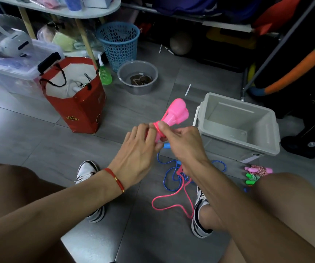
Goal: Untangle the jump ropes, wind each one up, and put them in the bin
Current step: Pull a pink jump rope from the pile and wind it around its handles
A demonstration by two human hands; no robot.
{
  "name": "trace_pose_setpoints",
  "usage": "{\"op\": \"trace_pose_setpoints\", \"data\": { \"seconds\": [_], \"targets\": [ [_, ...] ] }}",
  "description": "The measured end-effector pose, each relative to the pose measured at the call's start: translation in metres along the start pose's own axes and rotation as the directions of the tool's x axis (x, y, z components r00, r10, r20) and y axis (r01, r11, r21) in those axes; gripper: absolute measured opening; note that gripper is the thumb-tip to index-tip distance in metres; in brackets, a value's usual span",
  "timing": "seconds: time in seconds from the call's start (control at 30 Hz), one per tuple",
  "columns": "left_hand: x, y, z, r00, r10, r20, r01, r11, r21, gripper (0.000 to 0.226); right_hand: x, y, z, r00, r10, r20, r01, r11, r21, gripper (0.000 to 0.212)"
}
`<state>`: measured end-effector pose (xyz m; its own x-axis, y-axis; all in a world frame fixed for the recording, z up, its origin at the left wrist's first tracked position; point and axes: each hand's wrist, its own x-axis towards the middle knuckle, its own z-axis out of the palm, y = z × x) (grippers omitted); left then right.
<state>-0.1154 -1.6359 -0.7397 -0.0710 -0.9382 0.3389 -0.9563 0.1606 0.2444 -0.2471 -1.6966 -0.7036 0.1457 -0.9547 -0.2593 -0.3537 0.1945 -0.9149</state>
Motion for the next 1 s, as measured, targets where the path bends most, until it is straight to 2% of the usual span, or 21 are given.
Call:
{"op": "trace_pose_setpoints", "data": {
  "seconds": [0.07,0.17,0.27,0.33,0.37,0.4,0.43,0.47,0.5,0.57,0.7,0.73,0.83,0.93,1.0],
  "targets": [
    [-0.001,0.002,-0.007,0.994,-0.107,-0.029,0.096,0.961,-0.259,0.031,-0.001,0.001,-0.005,0.998,-0.037,0.047,0.039,0.998,-0.044,0.058],
    [0.006,-0.010,-0.023,0.946,-0.321,0.036,0.276,0.745,-0.607,0.018,-0.001,0.001,-0.010,0.987,-0.121,0.104,0.132,0.985,-0.112,0.062],
    [0.015,-0.024,-0.039,0.899,-0.417,0.135,0.376,0.573,-0.728,0.016,0.001,-0.001,-0.014,0.966,-0.193,0.172,0.221,0.961,-0.168,0.066],
    [0.022,-0.027,-0.047,0.876,-0.439,0.199,0.414,0.474,-0.777,0.022,0.002,-0.001,-0.015,0.949,-0.231,0.215,0.270,0.948,-0.170,0.077],
    [0.025,-0.026,-0.051,0.847,-0.444,0.294,0.471,0.370,-0.800,0.032,0.002,-0.001,-0.017,0.936,-0.253,0.245,0.297,0.941,-0.161,0.078],
    [0.028,-0.025,-0.054,0.803,-0.409,0.435,0.546,0.212,-0.810,0.039,0.002,-0.002,-0.018,0.920,-0.278,0.277,0.325,0.935,-0.141,0.070],
    [0.031,-0.024,-0.057,0.742,-0.312,0.593,0.632,0.033,-0.774,0.043,0.004,-0.002,-0.020,0.902,-0.302,0.308,0.350,0.929,-0.116,0.057],
    [0.033,-0.022,-0.061,0.678,-0.185,0.711,0.707,-0.100,-0.700,0.044,0.004,-0.002,-0.020,0.886,-0.320,0.335,0.371,0.924,-0.097,0.044],
    [0.034,-0.019,-0.065,0.639,-0.077,0.766,0.751,-0.155,-0.642,0.044,0.005,-0.001,-0.021,0.874,-0.332,0.356,0.385,0.918,-0.089,0.037],
    [0.033,-0.017,-0.065,0.649,-0.035,0.760,0.752,-0.122,-0.648,0.042,0.005,0.003,-0.021,0.873,-0.335,0.354,0.400,0.908,-0.127,0.039],
    [0.033,-0.015,-0.047,0.748,-0.266,0.609,0.639,0.037,-0.769,0.033,0.002,0.008,-0.012,0.922,-0.294,0.251,0.361,0.889,-0.283,0.050],
    [0.034,-0.015,-0.043,0.755,-0.329,0.567,0.621,0.079,-0.780,0.031,0.001,0.007,-0.010,0.932,-0.273,0.239,0.343,0.878,-0.335,0.048],
    [0.036,-0.016,-0.032,0.757,-0.451,0.472,0.598,0.189,-0.779,0.025,0.003,0.006,-0.009,0.938,-0.209,0.277,0.315,0.850,-0.423,0.026],
    [0.038,-0.019,-0.027,0.757,-0.521,0.394,0.598,0.311,-0.739,0.020,-0.001,0.002,-0.014,0.934,-0.169,0.316,0.320,0.789,-0.524,0.026],
    [0.039,-0.022,-0.024,0.779,-0.535,0.327,0.590,0.448,-0.672,0.015,-0.006,-0.002,-0.019,0.927,-0.134,0.351,0.334,0.722,-0.606,0.025]
  ]
}}
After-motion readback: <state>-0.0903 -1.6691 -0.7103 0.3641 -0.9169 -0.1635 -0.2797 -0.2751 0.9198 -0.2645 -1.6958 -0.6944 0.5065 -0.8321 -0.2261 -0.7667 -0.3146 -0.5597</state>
